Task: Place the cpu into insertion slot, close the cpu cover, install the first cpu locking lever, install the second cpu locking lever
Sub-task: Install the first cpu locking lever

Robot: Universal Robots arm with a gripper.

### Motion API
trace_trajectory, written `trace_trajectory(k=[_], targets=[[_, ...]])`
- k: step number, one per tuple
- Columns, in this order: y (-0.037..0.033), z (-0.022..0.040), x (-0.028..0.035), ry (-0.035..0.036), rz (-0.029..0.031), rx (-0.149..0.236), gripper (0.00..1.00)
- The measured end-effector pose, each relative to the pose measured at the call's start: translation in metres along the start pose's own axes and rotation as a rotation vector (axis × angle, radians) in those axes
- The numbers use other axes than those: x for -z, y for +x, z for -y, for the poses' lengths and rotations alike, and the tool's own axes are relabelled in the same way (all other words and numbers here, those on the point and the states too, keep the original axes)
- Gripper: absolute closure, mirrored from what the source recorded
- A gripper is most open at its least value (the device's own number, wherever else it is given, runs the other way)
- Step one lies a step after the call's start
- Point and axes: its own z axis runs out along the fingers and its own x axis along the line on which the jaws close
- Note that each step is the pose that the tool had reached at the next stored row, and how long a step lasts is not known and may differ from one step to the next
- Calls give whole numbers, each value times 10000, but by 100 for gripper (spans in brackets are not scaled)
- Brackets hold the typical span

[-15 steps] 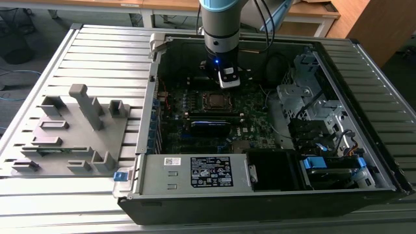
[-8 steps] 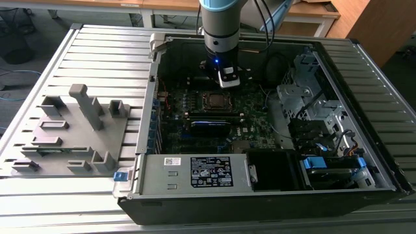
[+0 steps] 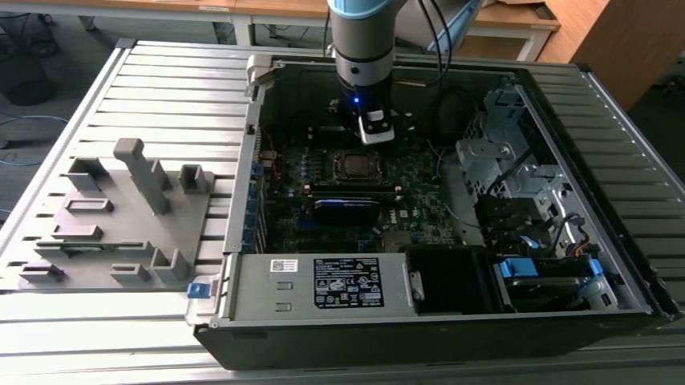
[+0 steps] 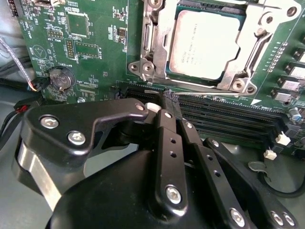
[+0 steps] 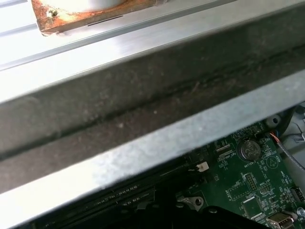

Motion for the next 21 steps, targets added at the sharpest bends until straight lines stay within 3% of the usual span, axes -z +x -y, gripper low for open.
trace_trajectory(k=[4,13,21], targets=[[15,7,0,-29,55,12,89],[27,14,-9,-76,64,11,89],[23,13,-17,-75,76,12,89]])
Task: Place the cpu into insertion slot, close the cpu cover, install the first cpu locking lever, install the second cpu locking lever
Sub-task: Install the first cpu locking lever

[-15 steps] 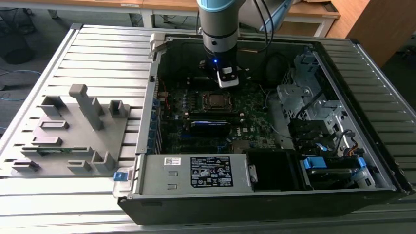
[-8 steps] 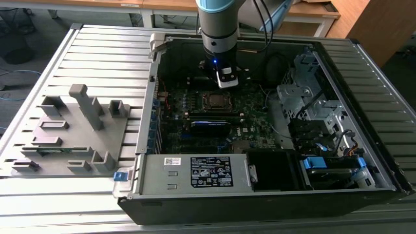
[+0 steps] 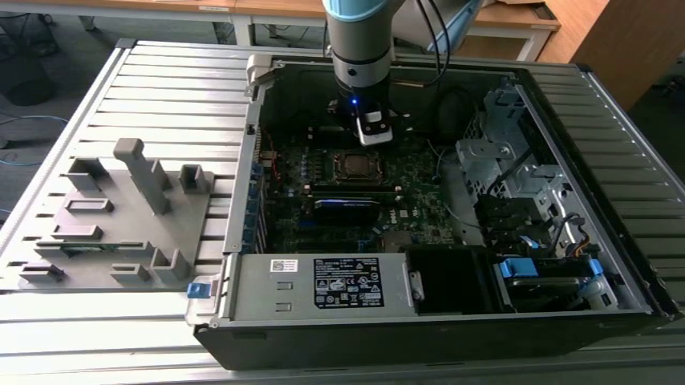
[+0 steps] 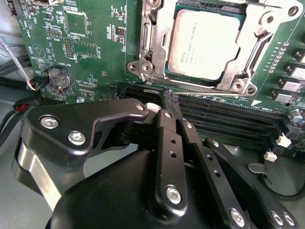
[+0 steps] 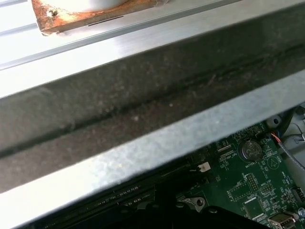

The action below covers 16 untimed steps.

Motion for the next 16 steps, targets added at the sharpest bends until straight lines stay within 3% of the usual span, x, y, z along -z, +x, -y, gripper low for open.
trace_trajectory(k=[5,10,16], targets=[[-19,-6,-14,92,37,16,89],[-20,-5,-18,112,46,22,89],[-26,-6,-21,406,169,65,89]])
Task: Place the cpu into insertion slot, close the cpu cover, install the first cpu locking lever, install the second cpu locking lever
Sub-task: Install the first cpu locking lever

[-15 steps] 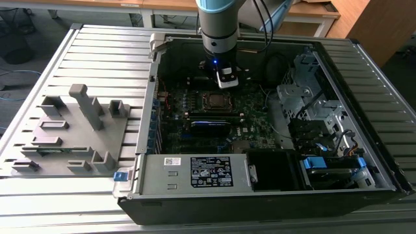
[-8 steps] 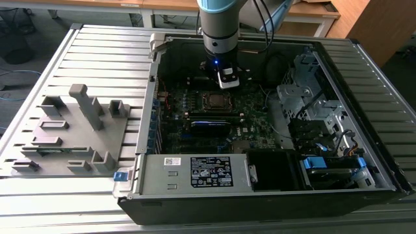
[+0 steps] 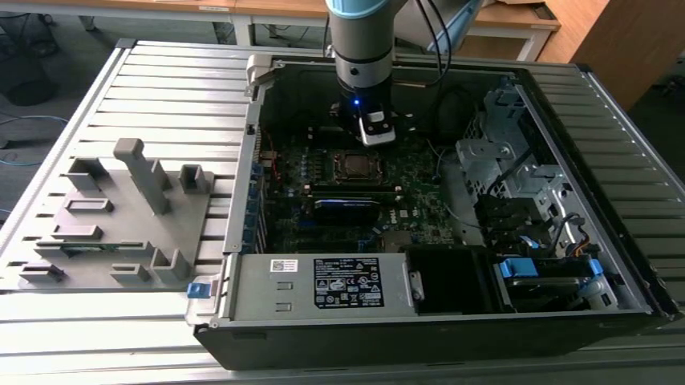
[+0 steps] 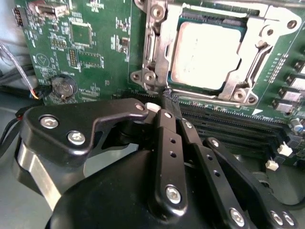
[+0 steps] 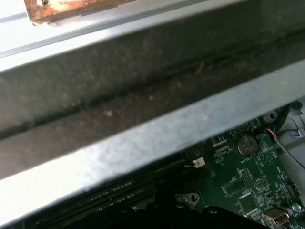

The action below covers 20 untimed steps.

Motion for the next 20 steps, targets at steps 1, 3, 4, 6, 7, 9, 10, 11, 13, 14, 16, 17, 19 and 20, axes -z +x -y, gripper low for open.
trace_trajectory(k=[1,3,4,6,7,9,10,11,13,14,16,17,19,20], targets=[[0,1,-3,20,16,5,89],[1,4,-12,22,34,8,89],[2,4,-15,19,38,9,89],[2,4,-18,15,41,8,89],[2,4,-19,11,42,8,89],[2,3,-19,7,40,7,89],[2,3,-19,8,39,6,89],[-1,2,-20,7,37,6,89],[-11,-3,-22,8,38,7,89],[-17,-6,-23,8,39,7,89],[-29,-13,-26,8,39,7,89],[-33,-16,-26,9,39,7,89],[-41,-21,-28,10,38,8,89],[-44,-22,-28,9,38,8,89]])
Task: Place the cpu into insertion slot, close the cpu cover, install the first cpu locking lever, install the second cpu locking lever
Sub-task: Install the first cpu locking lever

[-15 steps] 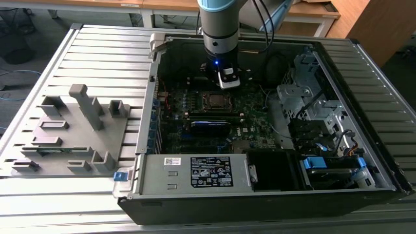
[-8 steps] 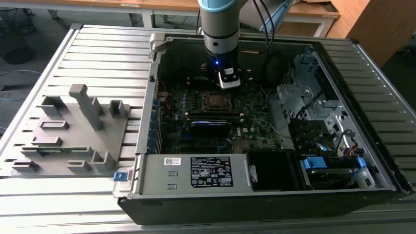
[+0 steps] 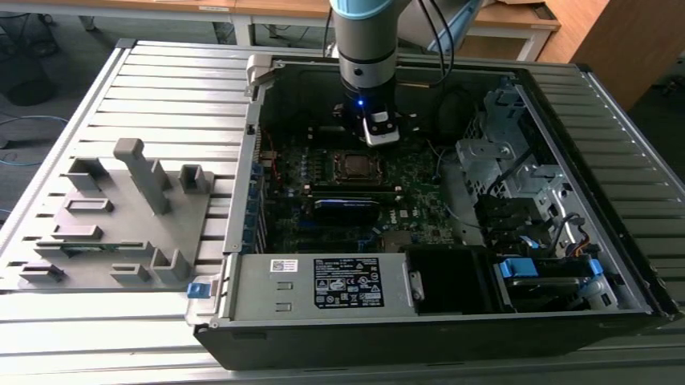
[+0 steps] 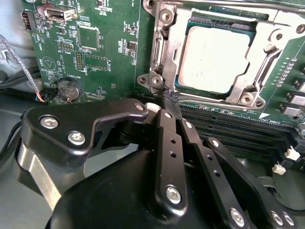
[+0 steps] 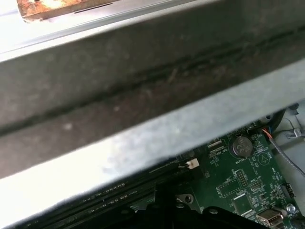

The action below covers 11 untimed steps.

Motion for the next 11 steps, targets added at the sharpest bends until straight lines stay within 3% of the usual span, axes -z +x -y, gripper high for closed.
trace_trajectory(k=[11], targets=[[-10,-5,1,9,-3,0,89]])
